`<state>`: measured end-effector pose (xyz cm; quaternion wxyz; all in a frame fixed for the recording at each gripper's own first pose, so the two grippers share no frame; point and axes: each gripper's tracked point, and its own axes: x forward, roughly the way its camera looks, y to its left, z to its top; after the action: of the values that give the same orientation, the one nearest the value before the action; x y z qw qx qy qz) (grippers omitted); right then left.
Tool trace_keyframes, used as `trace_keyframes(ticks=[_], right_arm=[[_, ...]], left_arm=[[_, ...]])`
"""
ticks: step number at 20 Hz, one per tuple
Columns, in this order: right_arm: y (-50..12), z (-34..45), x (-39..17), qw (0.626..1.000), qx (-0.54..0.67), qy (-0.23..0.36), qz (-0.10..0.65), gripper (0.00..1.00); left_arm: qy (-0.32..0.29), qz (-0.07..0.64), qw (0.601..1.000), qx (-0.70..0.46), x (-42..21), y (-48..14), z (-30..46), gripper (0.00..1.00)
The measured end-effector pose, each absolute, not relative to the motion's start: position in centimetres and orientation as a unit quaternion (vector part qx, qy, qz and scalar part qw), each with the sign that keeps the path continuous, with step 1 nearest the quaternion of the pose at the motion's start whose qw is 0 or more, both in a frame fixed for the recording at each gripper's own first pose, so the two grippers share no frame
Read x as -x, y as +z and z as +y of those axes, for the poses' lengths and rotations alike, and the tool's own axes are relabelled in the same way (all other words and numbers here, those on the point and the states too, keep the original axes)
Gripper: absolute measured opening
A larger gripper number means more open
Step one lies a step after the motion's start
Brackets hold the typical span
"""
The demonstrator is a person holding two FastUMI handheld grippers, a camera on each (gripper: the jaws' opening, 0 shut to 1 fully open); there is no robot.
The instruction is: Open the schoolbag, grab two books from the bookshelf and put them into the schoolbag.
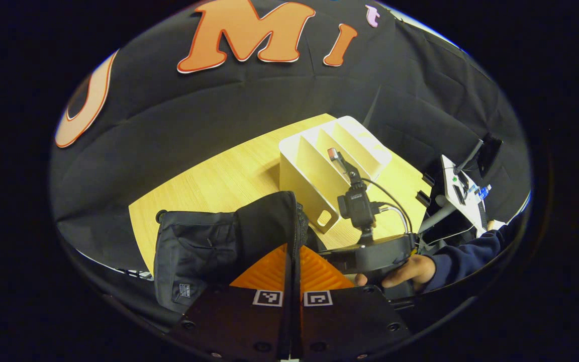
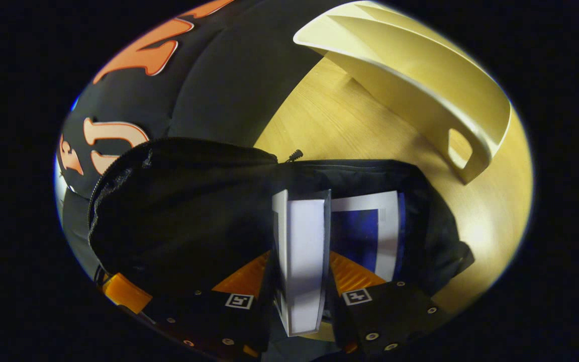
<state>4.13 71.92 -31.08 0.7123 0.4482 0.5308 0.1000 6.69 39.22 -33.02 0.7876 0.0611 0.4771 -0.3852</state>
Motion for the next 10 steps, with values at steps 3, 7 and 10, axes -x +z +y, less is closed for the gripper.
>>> trace_keyframes(ticks=[3, 7, 10], right_arm=[[-30.4, 68.4, -3.3, 0.748, -0.375, 0.101, 0.539, 0.62], [-28.7, 62.8, -3.2, 0.782, -0.317, 0.095, 0.528, 0.77], [-26.5, 58.0, -3.3, 0.802, -0.295, 0.103, 0.509, 0.81]], left_arm=[[-0.384, 0.477, 0.79, -0.048, -6.9, -33.7, 39.4, 0.01], [-0.362, 0.477, 0.799, -0.044, -6.5, -34.9, 39.1, 0.01], [-0.334, 0.477, 0.811, -0.063, -5.7, -35.7, 38.4, 0.03]])
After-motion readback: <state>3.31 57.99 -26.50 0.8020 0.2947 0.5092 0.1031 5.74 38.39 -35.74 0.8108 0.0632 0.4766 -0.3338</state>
